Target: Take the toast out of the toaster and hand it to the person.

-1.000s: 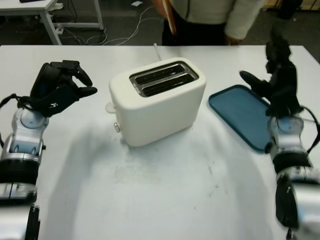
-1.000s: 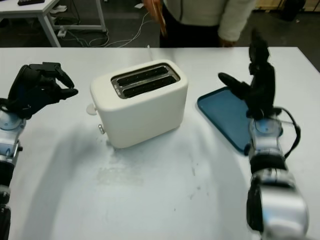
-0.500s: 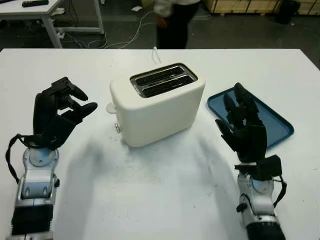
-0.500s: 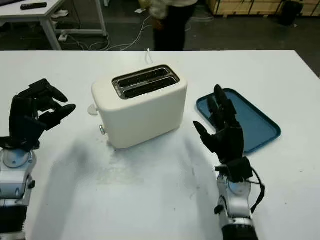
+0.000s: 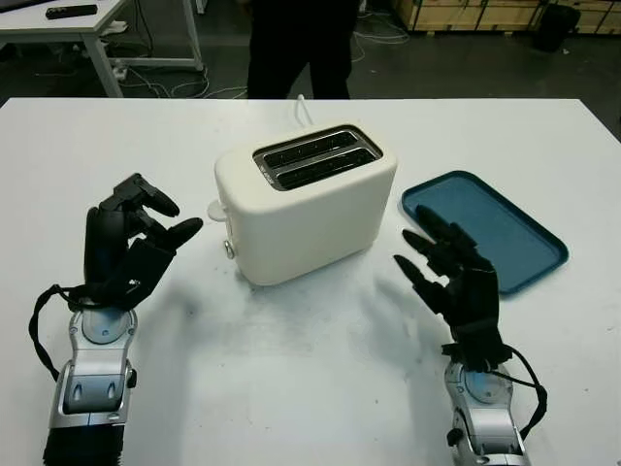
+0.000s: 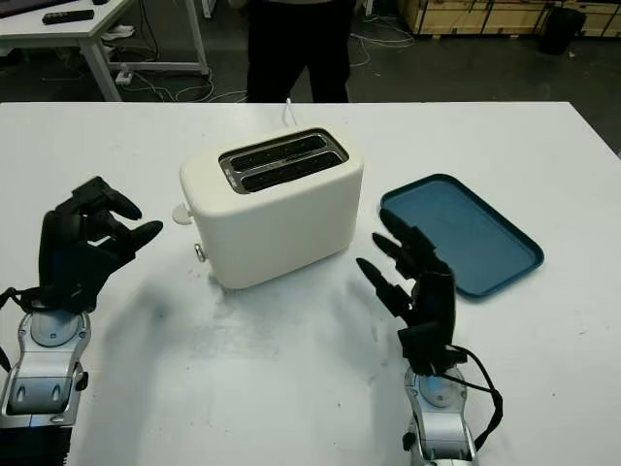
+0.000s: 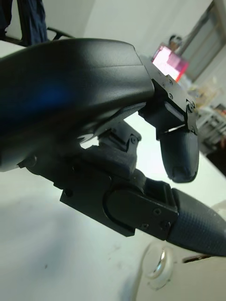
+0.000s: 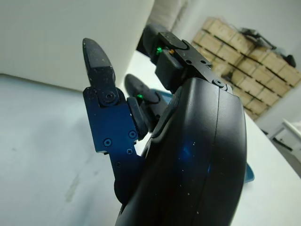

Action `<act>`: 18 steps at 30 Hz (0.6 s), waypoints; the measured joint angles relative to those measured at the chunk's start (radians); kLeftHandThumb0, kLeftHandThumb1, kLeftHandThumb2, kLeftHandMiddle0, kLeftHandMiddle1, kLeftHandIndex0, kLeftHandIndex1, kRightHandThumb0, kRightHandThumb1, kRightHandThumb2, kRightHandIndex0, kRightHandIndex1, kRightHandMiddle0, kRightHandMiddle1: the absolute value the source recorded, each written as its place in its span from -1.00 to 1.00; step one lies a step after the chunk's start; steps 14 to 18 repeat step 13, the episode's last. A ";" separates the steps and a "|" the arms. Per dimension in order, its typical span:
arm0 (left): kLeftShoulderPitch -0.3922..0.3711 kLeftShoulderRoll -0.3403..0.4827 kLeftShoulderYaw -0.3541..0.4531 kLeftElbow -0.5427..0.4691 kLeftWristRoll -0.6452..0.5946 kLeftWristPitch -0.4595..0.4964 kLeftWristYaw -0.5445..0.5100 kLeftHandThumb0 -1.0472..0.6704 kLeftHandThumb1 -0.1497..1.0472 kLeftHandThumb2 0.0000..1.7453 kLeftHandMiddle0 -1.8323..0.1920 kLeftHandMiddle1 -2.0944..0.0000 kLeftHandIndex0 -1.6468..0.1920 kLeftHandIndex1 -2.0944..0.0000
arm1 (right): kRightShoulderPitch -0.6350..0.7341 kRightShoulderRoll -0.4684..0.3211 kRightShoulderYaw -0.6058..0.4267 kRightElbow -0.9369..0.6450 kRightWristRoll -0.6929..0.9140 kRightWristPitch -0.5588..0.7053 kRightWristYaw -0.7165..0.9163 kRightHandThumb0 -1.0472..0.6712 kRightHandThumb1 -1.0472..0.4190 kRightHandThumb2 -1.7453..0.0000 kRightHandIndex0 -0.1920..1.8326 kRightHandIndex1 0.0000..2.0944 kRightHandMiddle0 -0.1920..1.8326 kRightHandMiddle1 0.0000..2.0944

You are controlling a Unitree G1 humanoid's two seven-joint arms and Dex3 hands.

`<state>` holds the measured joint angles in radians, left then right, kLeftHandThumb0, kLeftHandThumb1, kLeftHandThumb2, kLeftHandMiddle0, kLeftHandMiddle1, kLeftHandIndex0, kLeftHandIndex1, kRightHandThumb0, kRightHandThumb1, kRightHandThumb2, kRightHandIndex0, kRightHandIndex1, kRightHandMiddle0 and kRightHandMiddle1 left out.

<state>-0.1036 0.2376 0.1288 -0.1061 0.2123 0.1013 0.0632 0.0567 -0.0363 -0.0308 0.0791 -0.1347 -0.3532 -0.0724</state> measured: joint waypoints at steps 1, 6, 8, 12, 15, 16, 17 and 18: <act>-0.002 0.000 -0.003 0.001 0.000 0.012 -0.007 -1.00 0.30 -0.93 -0.33 -0.14 -0.25 -0.27 | 0.001 0.000 0.002 -0.012 -0.004 0.020 -0.002 -0.22 -0.64 1.00 0.04 -0.69 -0.04 -0.89; -0.010 0.001 -0.008 0.019 -0.011 0.029 -0.036 -1.00 0.26 -0.89 -0.38 -0.04 -0.35 -0.13 | 0.008 -0.001 0.004 -0.061 -0.008 0.094 -0.004 -0.20 -0.63 1.00 0.04 -0.70 -0.02 -0.91; -0.011 0.001 -0.008 0.022 -0.022 0.033 -0.050 -1.00 0.23 -0.88 -0.40 0.00 -0.39 -0.08 | 0.007 -0.005 0.003 -0.060 -0.007 0.094 -0.003 -0.19 -0.63 1.00 0.05 -0.69 -0.01 -0.92; -0.017 -0.003 -0.008 0.025 -0.054 0.045 -0.067 -1.00 0.10 -0.83 -0.47 0.09 -0.47 0.04 | -0.004 -0.018 -0.003 -0.052 -0.007 0.094 -0.003 -0.20 -0.62 1.00 0.06 -0.69 0.01 -0.92; -0.019 -0.004 -0.008 0.025 -0.061 0.051 -0.067 -1.00 0.08 -0.82 -0.48 0.11 -0.48 0.05 | -0.007 -0.019 -0.004 -0.047 -0.007 0.094 -0.003 -0.19 -0.62 1.00 0.06 -0.69 0.01 -0.92; -0.019 -0.004 -0.008 0.025 -0.061 0.051 -0.067 -1.00 0.08 -0.82 -0.48 0.11 -0.48 0.05 | -0.007 -0.019 -0.004 -0.047 -0.007 0.094 -0.003 -0.19 -0.62 1.00 0.06 -0.69 0.01 -0.92; -0.019 -0.004 -0.008 0.025 -0.061 0.051 -0.067 -1.00 0.08 -0.82 -0.48 0.11 -0.48 0.05 | -0.007 -0.019 -0.004 -0.047 -0.007 0.094 -0.003 -0.19 -0.62 1.00 0.06 -0.69 0.01 -0.92; -0.019 -0.004 -0.008 0.025 -0.061 0.051 -0.067 -1.00 0.08 -0.82 -0.48 0.11 -0.48 0.05 | -0.007 -0.019 -0.004 -0.047 -0.007 0.094 -0.003 -0.19 -0.62 1.00 0.06 -0.69 0.01 -0.92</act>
